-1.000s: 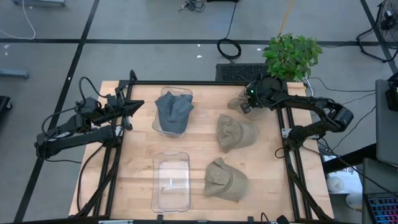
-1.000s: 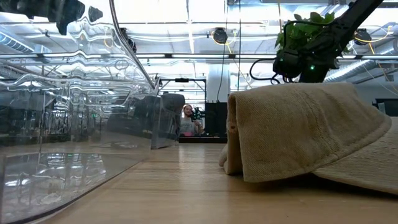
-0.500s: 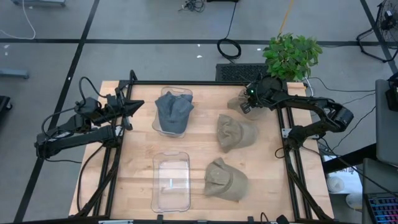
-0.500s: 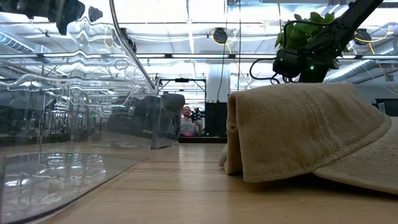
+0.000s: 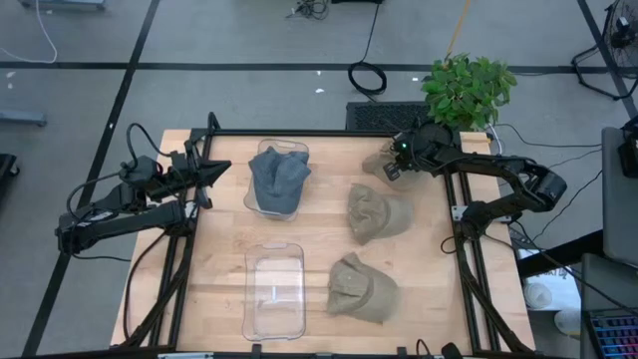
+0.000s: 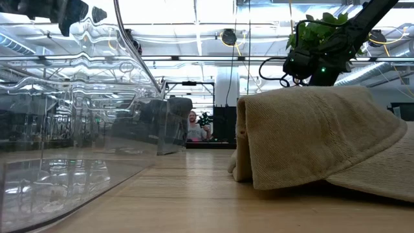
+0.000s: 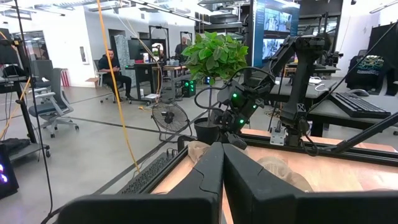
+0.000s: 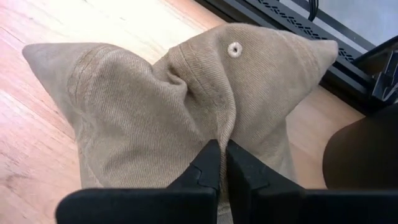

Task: Stack caps by color
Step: Put the top brown cap into the bottom transparent bin

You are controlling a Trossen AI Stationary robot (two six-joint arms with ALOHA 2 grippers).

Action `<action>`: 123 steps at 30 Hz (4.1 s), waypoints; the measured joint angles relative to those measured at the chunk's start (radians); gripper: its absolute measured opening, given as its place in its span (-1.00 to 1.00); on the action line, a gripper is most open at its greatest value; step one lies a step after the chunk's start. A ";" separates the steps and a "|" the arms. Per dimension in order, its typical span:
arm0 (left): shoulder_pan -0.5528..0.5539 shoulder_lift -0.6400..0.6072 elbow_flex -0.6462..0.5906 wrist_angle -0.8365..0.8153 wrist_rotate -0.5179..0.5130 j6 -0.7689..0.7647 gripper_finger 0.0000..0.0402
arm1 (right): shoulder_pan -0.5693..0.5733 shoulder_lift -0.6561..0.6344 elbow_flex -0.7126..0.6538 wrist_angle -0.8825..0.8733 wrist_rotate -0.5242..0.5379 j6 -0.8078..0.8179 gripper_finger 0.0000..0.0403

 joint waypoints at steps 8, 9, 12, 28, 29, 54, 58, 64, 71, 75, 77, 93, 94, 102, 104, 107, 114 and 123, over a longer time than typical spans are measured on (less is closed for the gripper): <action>0.000 0.000 0.000 0.000 0.000 0.000 -0.92 | 0.000 0.000 0.000 0.018 0.000 -0.004 -0.98; 0.000 0.000 0.000 0.000 0.000 0.000 -0.92 | 0.000 0.000 0.000 0.022 0.000 -0.004 -0.98; 0.000 0.000 0.000 0.000 0.000 0.000 -0.92 | 0.000 0.000 0.000 0.033 0.000 -0.004 -0.98; 0.000 0.000 0.000 0.000 0.000 0.000 -0.92 | 0.004 0.000 0.000 0.120 -0.051 -0.015 -0.98; 0.000 0.000 0.000 0.000 0.000 0.000 -0.92 | 0.004 0.000 0.000 0.120 -0.051 -0.016 -0.98; 0.000 0.000 0.000 0.000 0.000 0.000 -0.92 | 0.004 0.000 -0.121 0.436 -0.156 -0.062 -0.98; 0.000 0.000 0.000 0.000 0.000 0.000 -0.92 | 0.004 0.000 -0.121 0.460 -0.156 -0.075 -0.98; 0.000 0.000 0.000 0.000 0.000 0.000 -0.92 | 0.004 0.000 -0.121 0.525 -0.237 -0.086 -0.98; 0.000 0.000 0.000 0.000 0.000 0.000 -0.92 | 0.030 0.000 -0.121 0.627 -0.337 -0.052 -0.98; 0.000 0.000 0.000 0.000 0.000 0.000 -0.92 | 0.074 0.000 -0.121 0.677 -0.339 -0.056 -0.98; 0.000 0.000 0.000 0.000 0.000 0.000 -0.92 | 0.096 0.000 -0.121 0.698 -0.339 -0.060 -0.98; 0.000 0.000 0.000 0.000 0.000 0.000 -0.92 | 0.322 -0.120 -0.121 0.712 -0.339 -0.075 -0.98; 0.000 0.000 0.000 0.000 0.000 0.000 -0.92 | 0.338 -0.130 -0.121 0.712 -0.339 -0.075 -0.98; 0.000 0.000 0.000 0.000 0.000 0.000 -0.92 | 0.475 -0.193 -0.121 0.712 -0.336 -0.075 -0.98; 0.000 0.000 0.000 0.000 0.000 0.000 -0.92 | 0.508 -0.199 -0.121 0.711 -0.336 -0.075 -0.98; 0.000 0.000 0.000 0.000 0.000 0.000 -0.92 | 0.555 -0.200 -0.121 0.714 -0.335 -0.075 -0.98; 0.000 0.000 0.000 0.000 0.000 0.000 -0.92 | 0.648 -0.199 -0.121 0.716 -0.332 -0.075 -0.98; 0.000 0.000 0.000 0.000 0.000 0.000 -0.92 | 0.758 -0.199 -0.121 0.738 -0.295 -0.051 -0.98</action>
